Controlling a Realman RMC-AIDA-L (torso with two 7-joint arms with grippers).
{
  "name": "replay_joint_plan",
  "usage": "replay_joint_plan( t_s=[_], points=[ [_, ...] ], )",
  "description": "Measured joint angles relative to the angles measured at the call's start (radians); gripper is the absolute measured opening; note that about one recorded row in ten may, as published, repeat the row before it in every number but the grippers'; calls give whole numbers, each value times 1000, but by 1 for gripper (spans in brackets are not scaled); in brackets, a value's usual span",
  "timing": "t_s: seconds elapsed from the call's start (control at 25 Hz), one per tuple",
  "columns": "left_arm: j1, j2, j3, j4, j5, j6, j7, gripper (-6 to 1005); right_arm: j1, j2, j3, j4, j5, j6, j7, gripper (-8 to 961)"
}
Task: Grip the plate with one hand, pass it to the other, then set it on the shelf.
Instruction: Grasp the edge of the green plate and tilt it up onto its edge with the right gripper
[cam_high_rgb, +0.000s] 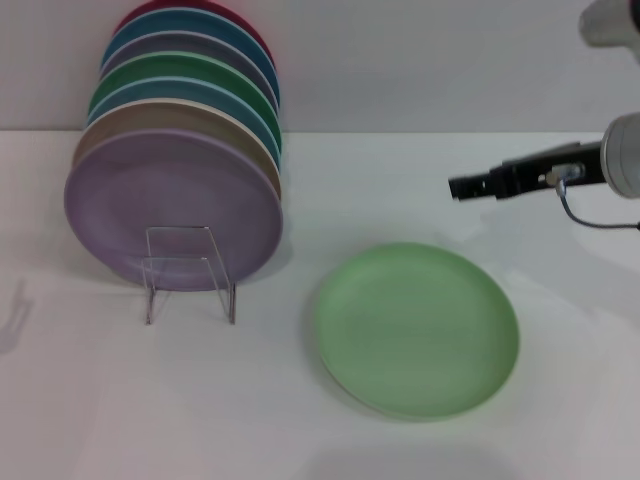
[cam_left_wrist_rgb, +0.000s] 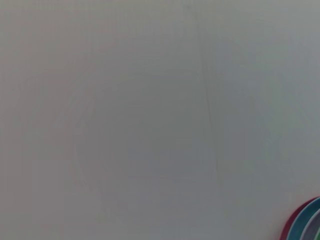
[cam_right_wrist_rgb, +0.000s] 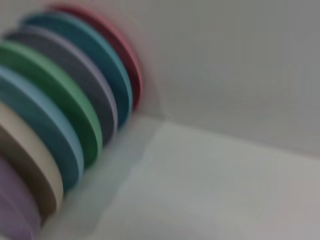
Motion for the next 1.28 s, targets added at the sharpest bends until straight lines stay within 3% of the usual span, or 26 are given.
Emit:
replay_joint_plan(
  t_s=[0.32,0.68,1.28],
  points=[
    [-3,0,1,0,2,0,-1,832,39,1,26,-102,-81,90,4,791],
    [-7,0,2,0,2,0,-2,832,97,6,19,-258,-105,64,-14,791],
    [-11,0,2,3,2,-2,-3,831,135,6,14,-370,-126,33,-19,787]
  ],
)
